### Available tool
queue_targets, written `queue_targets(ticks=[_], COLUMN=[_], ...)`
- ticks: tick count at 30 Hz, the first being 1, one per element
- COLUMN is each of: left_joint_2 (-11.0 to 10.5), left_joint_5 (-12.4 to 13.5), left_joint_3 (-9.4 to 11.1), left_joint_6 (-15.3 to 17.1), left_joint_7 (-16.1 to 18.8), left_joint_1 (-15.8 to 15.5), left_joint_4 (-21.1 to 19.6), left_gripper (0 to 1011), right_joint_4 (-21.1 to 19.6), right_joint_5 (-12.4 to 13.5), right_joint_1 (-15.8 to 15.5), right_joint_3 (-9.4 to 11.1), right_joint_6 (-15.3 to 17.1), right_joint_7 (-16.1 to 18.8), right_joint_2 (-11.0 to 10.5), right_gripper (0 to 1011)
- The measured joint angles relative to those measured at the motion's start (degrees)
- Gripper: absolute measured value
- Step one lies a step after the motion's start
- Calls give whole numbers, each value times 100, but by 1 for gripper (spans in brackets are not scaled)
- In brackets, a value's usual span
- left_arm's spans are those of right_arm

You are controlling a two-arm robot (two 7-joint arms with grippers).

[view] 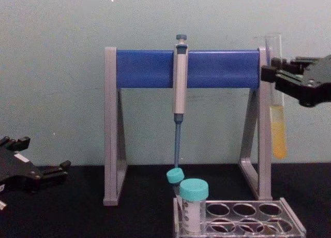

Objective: Pick up the test tube from the test tube rack, shake it, then place it back into the test tube rack.

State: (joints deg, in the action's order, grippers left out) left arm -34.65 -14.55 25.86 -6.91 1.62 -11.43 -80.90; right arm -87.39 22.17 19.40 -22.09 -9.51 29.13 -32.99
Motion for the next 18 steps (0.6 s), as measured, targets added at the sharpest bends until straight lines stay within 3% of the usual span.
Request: queue_targets(ticks=[1,4,8,12,15,16,18], left_joint_2=[0,0,0,0,0,0,0], left_joint_5=[0,0,0,0,0,0,0], left_joint_3=[0,0,0,0,0,0,0], left_joint_6=[0,0,0,0,0,0,0], left_joint_7=[0,0,0,0,0,0,0], left_joint_1=[0,0,0,0,0,0,0], left_joint_4=[0,0,0,0,0,0,0], left_gripper=[1001,1001,1001,1001,1001,1001,1001], right_joint_4=[56,204,396,576,707,707,782], right_joint_5=[-126,-174,91,589,1121,1121,1571], right_joint_1=[-1,13,55,105,146,146,191], right_joint_3=[2,37,98,166,214,214,218], right_joint_6=[-129,-325,-418,-338,-95,-95,200], right_joint_7=[-136,-263,-164,221,664,664,1046], right_joint_2=[117,375,649,857,942,942,912], right_gripper=[230,230,230,230,230,230,230])
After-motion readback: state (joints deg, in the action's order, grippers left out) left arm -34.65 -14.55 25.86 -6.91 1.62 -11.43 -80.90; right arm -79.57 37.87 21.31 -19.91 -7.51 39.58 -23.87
